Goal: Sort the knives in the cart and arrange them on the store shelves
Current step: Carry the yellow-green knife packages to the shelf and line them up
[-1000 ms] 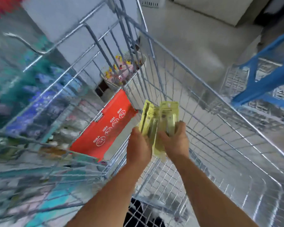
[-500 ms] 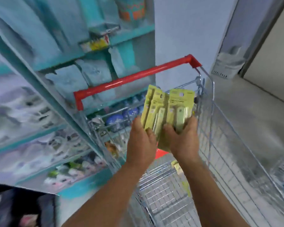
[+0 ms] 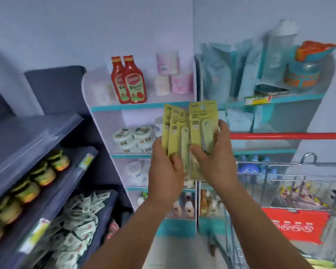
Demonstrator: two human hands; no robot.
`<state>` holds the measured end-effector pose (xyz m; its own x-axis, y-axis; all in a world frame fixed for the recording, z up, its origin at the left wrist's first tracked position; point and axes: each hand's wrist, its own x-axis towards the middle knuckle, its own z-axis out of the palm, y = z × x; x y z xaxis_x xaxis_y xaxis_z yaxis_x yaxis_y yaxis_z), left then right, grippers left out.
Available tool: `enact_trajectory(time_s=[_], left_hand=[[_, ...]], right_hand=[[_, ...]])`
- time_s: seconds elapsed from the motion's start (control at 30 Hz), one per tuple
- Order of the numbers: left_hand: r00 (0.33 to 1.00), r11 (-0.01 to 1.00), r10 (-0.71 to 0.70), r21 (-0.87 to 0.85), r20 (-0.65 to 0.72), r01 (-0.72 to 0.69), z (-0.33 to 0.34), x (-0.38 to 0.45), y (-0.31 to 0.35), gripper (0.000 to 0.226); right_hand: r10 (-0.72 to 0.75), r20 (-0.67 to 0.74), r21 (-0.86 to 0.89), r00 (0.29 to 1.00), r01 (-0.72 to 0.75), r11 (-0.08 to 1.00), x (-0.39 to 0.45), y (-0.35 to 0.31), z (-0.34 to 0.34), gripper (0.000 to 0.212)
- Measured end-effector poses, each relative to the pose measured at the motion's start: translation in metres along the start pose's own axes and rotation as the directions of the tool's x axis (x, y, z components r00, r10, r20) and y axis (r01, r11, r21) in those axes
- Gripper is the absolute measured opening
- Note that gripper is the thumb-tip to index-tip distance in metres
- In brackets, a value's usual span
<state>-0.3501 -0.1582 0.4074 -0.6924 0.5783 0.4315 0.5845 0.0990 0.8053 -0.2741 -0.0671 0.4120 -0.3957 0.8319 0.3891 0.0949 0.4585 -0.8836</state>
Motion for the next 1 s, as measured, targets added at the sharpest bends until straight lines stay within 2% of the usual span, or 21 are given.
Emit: enact_trajectory(time_s=[0.13,0.3,0.43,0.63,0.8,1.0], left_hand=[[0.987,0.999,0.025,0.047,-0.158,-0.018,-0.087,-0.005,-0.012,0.041],[0.95,0.991,0.032,0.133,-0.311,0.01,-0.18,-0.008,-0.033,0.051],[0.904,0.97,-0.027,0.207,-0.428,0.127,-0.245,-0.008,-0.049,0.055],[0.826,0.937,-0.111,0.219,-0.553,0.272,-0.321,-0.001,-0.072,0.051],[0.717,0.871,-0.195,0.217,-0.67,0.44,-0.37,0.014,-0.103,0.053],[0.55,0.736,-0.34,0.148,-0.762,0.661,-0.41,0.048,-0.142,0.047]], right_hand=[[-0.108,0.08,0.024,0.991,0.106,0.994,-0.021,-0.057,0.064,0.064],[-0.191,0.25,0.005,0.949,0.196,0.981,-0.044,-0.109,0.135,0.072],[-0.254,0.368,0.012,0.895,0.268,0.963,-0.055,-0.146,0.193,0.068],[-0.319,0.514,0.054,0.796,0.341,0.938,-0.06,-0.201,0.28,0.079],[-0.329,0.661,0.076,0.675,0.375,0.924,-0.057,-0.232,0.354,0.077],[-0.394,0.769,0.22,0.503,0.37,0.902,-0.051,-0.25,0.451,0.069]])
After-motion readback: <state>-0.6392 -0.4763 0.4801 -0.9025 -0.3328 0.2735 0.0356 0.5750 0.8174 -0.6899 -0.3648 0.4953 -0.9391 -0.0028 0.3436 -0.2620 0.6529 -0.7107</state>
